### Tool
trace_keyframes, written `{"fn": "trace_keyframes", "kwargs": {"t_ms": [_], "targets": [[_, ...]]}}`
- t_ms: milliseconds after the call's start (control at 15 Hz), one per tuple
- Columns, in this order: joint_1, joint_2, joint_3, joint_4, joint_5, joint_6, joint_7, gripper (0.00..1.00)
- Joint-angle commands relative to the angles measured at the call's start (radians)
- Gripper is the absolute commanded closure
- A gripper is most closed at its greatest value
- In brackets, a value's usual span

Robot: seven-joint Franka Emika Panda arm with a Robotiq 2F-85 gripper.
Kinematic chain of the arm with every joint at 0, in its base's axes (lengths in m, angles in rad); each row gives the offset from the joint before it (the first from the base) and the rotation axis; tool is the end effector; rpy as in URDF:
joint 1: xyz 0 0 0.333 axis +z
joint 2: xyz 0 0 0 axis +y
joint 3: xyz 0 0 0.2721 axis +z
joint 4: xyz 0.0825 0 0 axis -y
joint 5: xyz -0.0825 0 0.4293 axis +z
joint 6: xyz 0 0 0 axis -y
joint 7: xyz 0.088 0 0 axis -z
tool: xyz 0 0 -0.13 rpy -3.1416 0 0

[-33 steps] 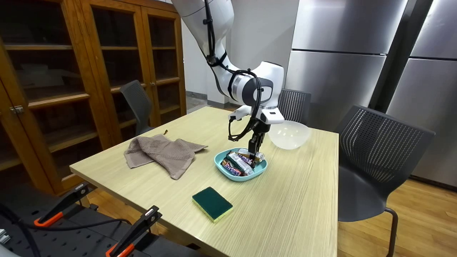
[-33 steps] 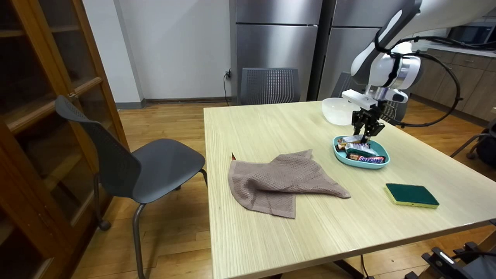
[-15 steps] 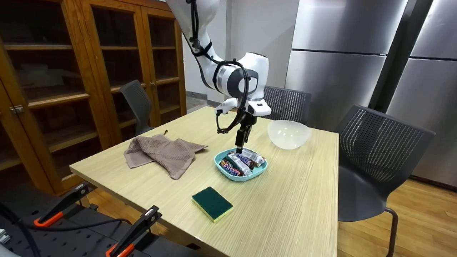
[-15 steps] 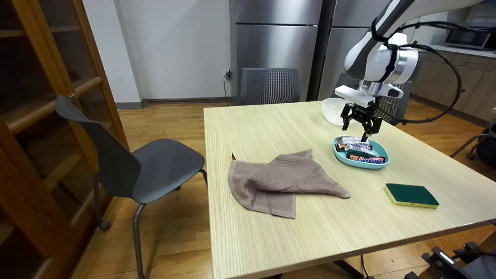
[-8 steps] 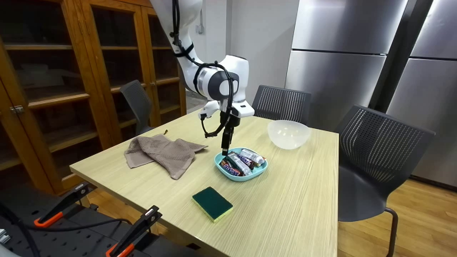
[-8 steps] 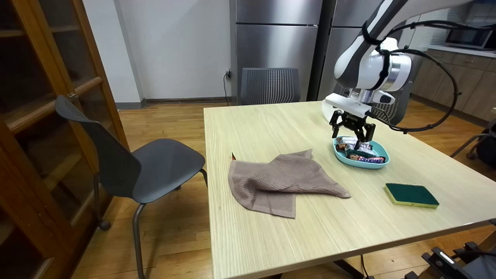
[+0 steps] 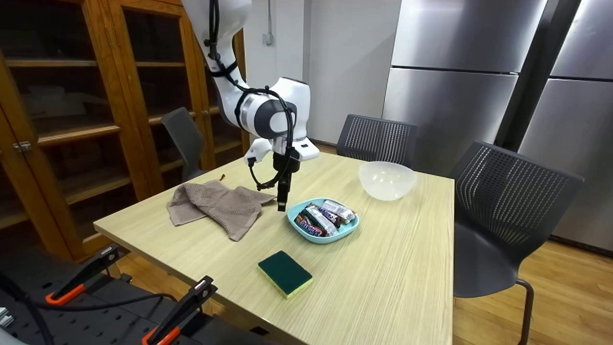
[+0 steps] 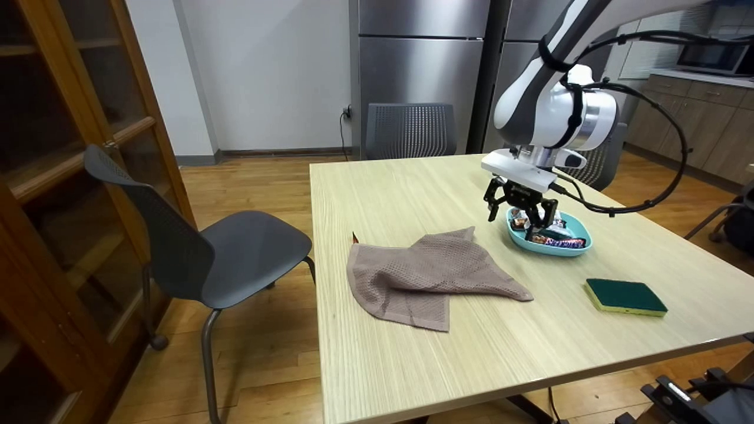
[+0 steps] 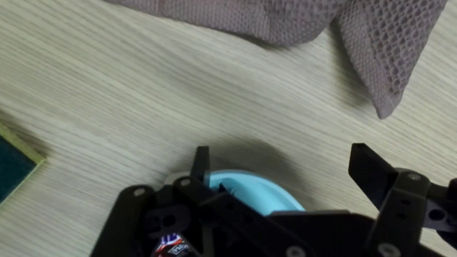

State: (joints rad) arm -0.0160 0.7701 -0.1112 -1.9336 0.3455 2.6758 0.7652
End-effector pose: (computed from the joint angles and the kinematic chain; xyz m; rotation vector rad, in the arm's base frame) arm 0.5838 -0.0900 -0.0124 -2.5616 1.7011 0.0557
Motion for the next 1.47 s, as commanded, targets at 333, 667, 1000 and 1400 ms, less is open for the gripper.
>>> {"fn": "trace_keyframes", "kwargs": {"t_ms": [333,667,1000,1400], "targets": [[-0.021,-0.035,0.094,-0.034,0.057,-0.027,-0.057,0.0],[-0.025,-0.003,0.117,-0.002,0.071,-0.076,-0.056,0.0],[-0.02,0.029,0.127,0.029,0.1,-0.121,-0.044,0.0],[-0.031,0.027,0.14,0.018,0.138,-0.101,-0.065,0.0]]}}
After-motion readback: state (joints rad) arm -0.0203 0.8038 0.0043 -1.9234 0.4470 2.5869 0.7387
